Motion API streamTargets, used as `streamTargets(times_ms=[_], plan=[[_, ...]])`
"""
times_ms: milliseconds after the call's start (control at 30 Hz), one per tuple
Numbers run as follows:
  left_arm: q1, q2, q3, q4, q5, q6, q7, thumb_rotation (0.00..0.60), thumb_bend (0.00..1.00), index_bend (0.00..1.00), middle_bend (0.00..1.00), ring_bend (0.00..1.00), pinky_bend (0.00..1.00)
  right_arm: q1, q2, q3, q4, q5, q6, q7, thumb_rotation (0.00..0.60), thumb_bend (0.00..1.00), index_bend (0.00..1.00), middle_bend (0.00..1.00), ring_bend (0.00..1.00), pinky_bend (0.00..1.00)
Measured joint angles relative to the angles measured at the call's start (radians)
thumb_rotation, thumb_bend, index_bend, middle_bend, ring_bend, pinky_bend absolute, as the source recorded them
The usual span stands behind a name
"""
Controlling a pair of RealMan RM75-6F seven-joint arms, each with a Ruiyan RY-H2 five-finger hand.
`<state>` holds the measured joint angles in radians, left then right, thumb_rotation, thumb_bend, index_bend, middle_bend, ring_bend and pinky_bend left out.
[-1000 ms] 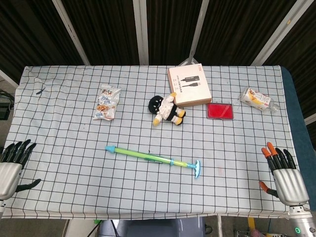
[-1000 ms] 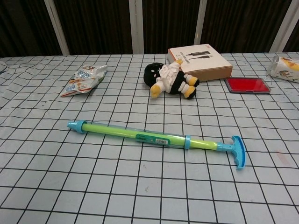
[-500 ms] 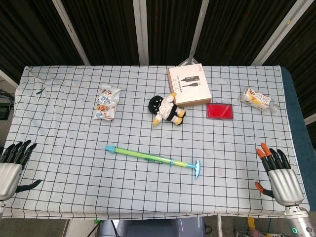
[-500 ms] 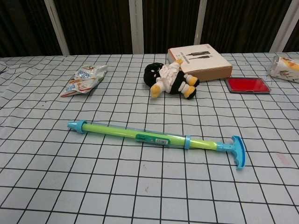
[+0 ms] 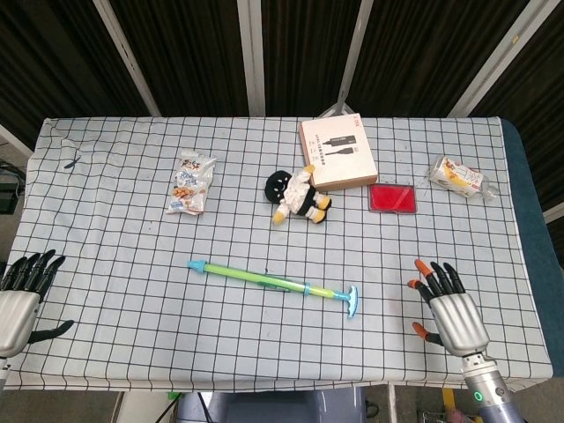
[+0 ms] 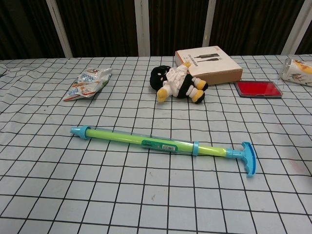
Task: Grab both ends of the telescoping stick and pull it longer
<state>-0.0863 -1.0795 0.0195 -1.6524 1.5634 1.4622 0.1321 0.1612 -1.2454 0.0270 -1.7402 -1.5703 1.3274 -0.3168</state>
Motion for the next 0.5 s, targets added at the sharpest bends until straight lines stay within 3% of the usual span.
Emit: streamTargets(times_ms=[367, 500], plan=[[-0.005, 0.004, 0.003, -0.010, -0.006, -0.019, 0.006, 0.600, 0.04, 0.00, 0.00, 0.00, 0.00, 0.069, -0.182, 0.041, -0.028, 0.117, -0.091, -0.200, 0.600, 0.23, 0.37, 0.18, 0.00, 0.00], [-0.007, 0.004, 0.001, -0.007, -0.016, -0.024, -0.002, 0.600, 0.04, 0.00, 0.00, 0.00, 0.00, 0.098, -0.265, 0.056, -0.024, 0.161, -0.112, -0.268, 0.600, 0.24, 0.37, 0.23, 0.02, 0.00]])
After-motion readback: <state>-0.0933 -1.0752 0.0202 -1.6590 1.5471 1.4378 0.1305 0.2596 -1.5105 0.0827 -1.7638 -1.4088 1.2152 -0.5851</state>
